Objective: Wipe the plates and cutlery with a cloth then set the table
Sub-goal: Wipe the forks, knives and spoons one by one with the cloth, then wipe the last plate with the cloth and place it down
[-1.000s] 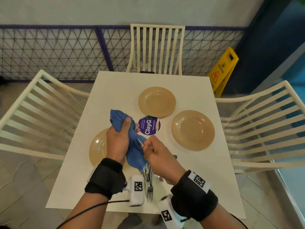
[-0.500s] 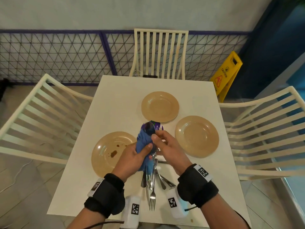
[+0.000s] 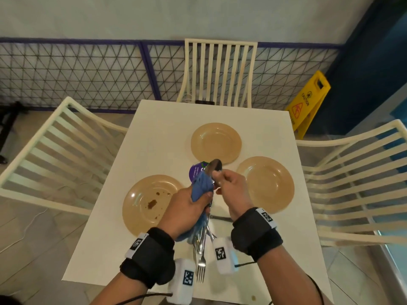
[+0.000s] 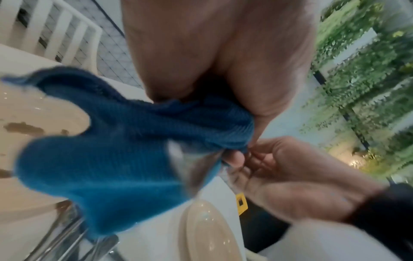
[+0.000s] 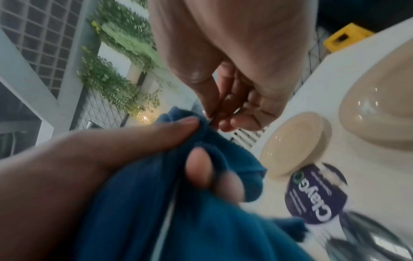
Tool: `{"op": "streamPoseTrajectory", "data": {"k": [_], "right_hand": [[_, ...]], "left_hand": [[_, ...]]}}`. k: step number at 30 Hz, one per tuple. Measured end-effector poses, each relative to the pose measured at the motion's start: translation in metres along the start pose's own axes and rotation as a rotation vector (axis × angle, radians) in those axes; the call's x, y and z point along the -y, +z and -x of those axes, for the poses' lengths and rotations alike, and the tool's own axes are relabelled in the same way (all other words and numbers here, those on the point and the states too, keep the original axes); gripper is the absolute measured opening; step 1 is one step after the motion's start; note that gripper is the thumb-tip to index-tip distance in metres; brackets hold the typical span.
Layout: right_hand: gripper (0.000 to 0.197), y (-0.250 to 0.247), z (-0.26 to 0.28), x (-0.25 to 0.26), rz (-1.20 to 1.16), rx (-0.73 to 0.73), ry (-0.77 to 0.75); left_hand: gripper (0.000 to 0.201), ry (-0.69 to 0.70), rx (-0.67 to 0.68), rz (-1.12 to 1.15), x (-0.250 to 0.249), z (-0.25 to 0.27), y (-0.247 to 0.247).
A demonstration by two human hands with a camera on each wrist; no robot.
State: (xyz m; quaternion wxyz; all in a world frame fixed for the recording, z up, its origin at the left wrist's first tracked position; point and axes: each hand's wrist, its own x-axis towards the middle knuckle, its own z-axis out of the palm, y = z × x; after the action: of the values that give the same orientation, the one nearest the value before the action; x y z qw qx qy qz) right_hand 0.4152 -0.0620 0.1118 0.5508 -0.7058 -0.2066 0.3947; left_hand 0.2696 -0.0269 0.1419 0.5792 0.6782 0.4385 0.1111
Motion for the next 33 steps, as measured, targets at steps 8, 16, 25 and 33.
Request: {"op": "streamPoseTrajectory", "data": {"k": [8, 16, 25, 33], "right_hand": [[0.021, -0.025, 0.012, -0.006, -0.078, 0.042, 0.056], [0.018, -0.052, -0.009, -0.01, -0.312, -0.071, 0.156], [0.015, -0.044, -0.013, -0.082, -0.153, -0.091, 0.281], [0.011, -0.009, -0.032, -0.142, 0.445, 0.027, 0.329]], "left_hand": [[0.026, -0.018, -0.01, -0.151, 0.01, 0.007, 0.016], [0.016, -0.025, 0.04, -0.147, 0.039, 0.03, 0.038], [0.008, -0.216, -0.196, -0.194, 0.073, 0.062, -0.018], [0.014, -0.247, -0.392, -0.133, 0.079, 0.044, -0.072]]}}
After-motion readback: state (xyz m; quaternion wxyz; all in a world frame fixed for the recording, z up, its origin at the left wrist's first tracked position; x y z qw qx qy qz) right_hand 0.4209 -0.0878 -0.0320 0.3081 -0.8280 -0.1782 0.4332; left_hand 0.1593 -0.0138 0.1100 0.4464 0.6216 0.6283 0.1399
